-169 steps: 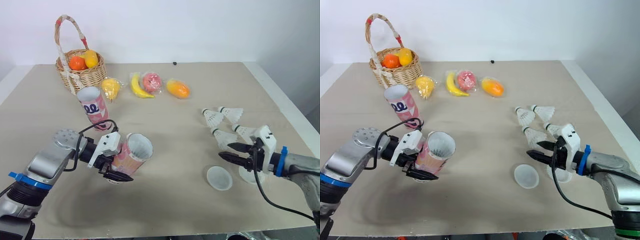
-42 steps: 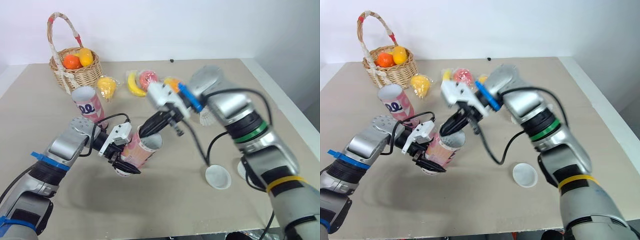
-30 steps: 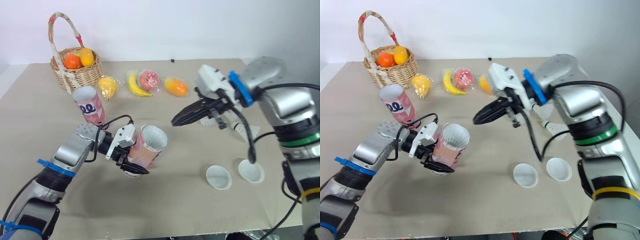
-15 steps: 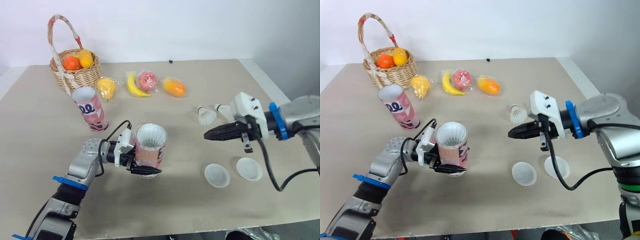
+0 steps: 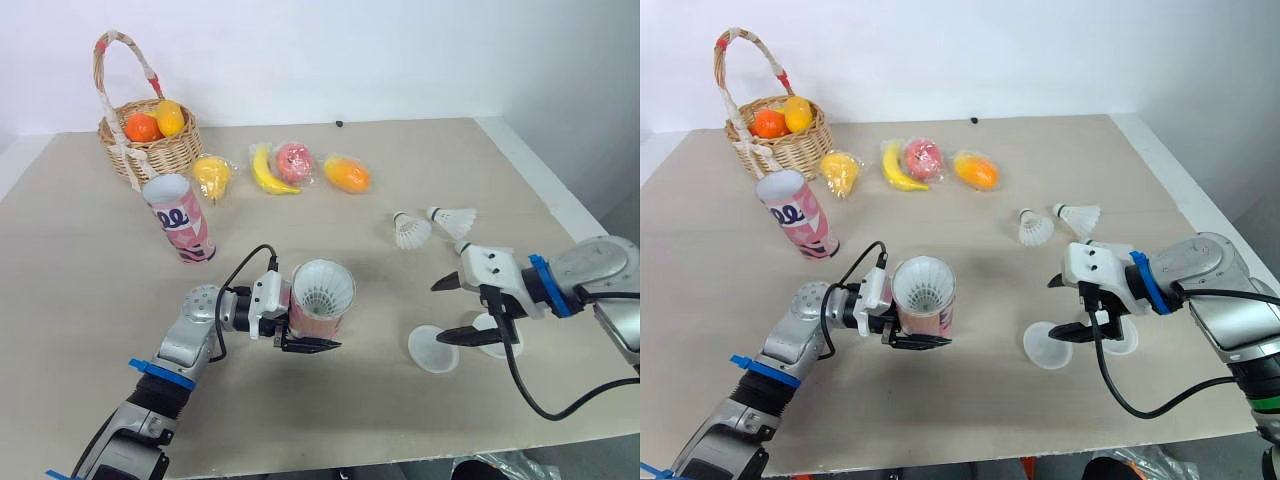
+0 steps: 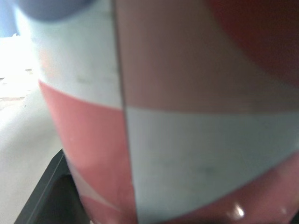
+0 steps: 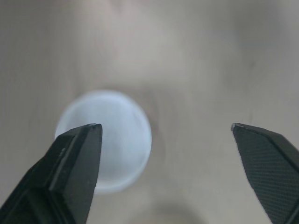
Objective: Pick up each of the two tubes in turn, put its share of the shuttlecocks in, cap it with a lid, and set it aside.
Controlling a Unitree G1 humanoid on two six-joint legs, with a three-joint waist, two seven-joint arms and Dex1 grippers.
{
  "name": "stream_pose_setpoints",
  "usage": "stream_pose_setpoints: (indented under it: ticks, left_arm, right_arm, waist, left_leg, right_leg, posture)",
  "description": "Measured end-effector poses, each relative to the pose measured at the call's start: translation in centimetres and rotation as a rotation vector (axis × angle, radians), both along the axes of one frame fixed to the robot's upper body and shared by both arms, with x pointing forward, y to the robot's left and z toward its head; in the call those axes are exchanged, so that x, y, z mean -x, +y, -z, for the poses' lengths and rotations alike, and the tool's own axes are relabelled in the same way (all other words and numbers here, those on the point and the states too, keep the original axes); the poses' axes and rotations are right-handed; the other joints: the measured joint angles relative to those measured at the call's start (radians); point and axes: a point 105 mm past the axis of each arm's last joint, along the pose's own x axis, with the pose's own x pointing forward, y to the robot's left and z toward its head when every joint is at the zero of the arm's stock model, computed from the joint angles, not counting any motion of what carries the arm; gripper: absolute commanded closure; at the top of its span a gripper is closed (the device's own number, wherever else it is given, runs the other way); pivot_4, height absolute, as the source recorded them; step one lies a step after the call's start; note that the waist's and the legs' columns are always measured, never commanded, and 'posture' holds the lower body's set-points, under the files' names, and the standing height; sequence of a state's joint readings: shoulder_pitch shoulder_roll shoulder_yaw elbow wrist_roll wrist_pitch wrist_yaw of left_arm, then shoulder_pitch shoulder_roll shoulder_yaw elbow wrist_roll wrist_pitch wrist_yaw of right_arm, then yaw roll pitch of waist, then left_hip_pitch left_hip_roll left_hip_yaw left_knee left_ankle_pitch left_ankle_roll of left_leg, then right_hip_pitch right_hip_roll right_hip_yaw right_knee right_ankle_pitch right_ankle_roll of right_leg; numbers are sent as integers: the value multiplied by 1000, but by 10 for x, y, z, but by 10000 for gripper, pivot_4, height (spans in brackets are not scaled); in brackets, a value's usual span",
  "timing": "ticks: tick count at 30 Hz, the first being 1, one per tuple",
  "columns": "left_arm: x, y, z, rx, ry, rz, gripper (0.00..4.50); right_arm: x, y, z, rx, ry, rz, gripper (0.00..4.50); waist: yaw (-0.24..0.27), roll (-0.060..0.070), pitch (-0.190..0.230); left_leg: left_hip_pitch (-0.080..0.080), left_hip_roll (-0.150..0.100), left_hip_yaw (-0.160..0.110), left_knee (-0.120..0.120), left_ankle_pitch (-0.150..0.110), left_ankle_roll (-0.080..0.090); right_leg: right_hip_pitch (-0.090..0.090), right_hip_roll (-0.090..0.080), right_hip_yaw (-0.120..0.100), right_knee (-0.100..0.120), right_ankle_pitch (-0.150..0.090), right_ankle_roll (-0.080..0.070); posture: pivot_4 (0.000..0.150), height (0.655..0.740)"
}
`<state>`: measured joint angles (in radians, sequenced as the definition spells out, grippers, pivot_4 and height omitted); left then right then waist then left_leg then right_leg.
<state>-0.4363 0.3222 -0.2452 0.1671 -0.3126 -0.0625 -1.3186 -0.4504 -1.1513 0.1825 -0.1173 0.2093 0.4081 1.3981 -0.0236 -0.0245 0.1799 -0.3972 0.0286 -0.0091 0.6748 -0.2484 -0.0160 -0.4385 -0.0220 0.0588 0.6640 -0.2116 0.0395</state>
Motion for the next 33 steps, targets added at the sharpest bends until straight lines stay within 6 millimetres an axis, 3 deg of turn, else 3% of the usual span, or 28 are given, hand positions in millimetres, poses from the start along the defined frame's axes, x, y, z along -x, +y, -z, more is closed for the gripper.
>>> stream_pose_setpoints:
  ticks: [4, 11, 19, 24, 28, 33]
  left_arm:
    - [-9, -10, -4, 3, -29, -15, 9857]
    - [-20, -11, 1, 7, -58, -87, 9857]
    - [-23, -10, 0, 30, -80, -108, 9857]
    - [-23, -7, 3, 35, -63, -118, 9857]
    - [-22, -7, 3, 37, -60, -116, 9857]
    - [-23, -6, 4, 43, -49, -119, 9857]
  right_arm:
    - [-16, -9, 8, 74, -16, 28, 142]
    - [-15, -2, 25, 82, 49, 26, 142]
    - [-19, 5, 24, 96, 49, 8, 142]
    - [-23, 20, 23, 87, 36, -41, 21921]
    - [-24, 29, 22, 91, 33, -87, 43551]
    - [-19, 36, 17, 100, 28, -150, 44611]
  waist:
    - [-2, -1, 0]
    - [0, -1, 0]
    - [-1, -1, 0]
    - [-2, -1, 0]
    - [-1, -1, 0]
    - [-1, -1, 0]
  left_leg:
    - [2, 0, 3, 0, 0, 0]
    - [2, 0, 3, -1, 0, 0]
    - [2, 0, 3, -1, 0, 0]
    - [3, 0, 3, -1, 0, 0]
    - [3, 0, 3, -1, 0, 0]
    - [3, 0, 3, -1, 0, 0]
  right_leg:
    - [1, 1, 3, 0, 2, 0]
    - [0, 1, 4, 0, 1, 1]
    - [0, 1, 4, 0, 2, 0]
    - [1, 1, 4, 0, 2, 0]
    - [1, 1, 4, 0, 2, 1]
    - [1, 1, 4, -1, 2, 0]
  posture:
    - [1500, 7298]
    - [1500, 7298]
    - [1500, 7298]
    - [1500, 7298]
    - [1500, 7298]
    - [1500, 7298]
